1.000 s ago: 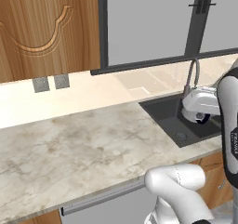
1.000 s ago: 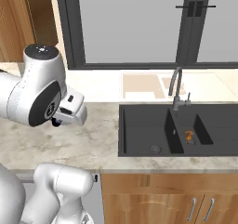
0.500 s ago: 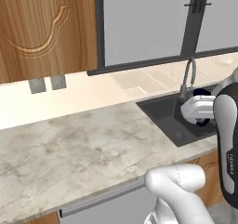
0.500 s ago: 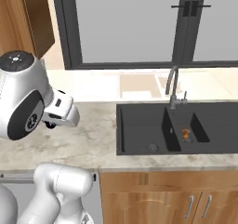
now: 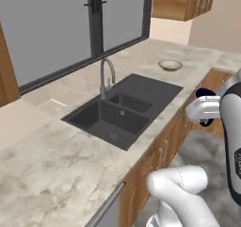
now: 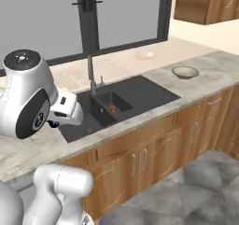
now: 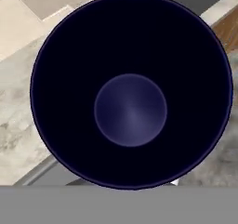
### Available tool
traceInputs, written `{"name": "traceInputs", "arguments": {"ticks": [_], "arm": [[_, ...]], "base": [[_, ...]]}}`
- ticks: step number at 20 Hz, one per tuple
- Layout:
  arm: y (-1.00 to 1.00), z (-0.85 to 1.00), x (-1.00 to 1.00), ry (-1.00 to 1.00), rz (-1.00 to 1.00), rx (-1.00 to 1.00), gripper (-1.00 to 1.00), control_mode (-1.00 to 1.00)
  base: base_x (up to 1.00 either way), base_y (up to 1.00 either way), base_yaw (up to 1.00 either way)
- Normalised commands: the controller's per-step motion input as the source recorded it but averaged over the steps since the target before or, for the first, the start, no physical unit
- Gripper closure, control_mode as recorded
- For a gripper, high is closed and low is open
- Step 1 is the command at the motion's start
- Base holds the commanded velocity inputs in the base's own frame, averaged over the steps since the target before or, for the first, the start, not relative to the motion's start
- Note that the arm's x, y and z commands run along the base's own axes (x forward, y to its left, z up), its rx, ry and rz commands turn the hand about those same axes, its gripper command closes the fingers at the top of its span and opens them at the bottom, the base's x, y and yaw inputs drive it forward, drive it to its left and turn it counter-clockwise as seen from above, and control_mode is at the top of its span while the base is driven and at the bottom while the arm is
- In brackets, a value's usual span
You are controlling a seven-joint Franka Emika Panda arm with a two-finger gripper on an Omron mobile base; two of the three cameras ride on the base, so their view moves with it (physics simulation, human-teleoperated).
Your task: Clear the mugs and bowl far away from the sink.
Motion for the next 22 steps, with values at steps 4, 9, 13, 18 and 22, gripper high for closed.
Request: {"name": "traceInputs", "arguments": {"ticks": [4,9,13,18,22], "arm": [[0.0,0.0,0.0,0.0,0.0,0.0,1.0,1.0],[0.0,0.0,0.0,0.0,0.0,0.0,1.0,1.0],[0.0,0.0,0.0,0.0,0.0,0.0,1.0,1.0],[0.0,0.0,0.0,0.0,0.0,0.0,1.0,1.0],[0.0,0.0,0.0,0.0,0.0,0.0,1.0,1.0]], "base": [[0.0,0.0,-1.0],[0.0,0.0,-1.0],[0.0,0.0,-1.0],[0.0,0.0,-1.0],[0.0,0.0,-1.0]]}}
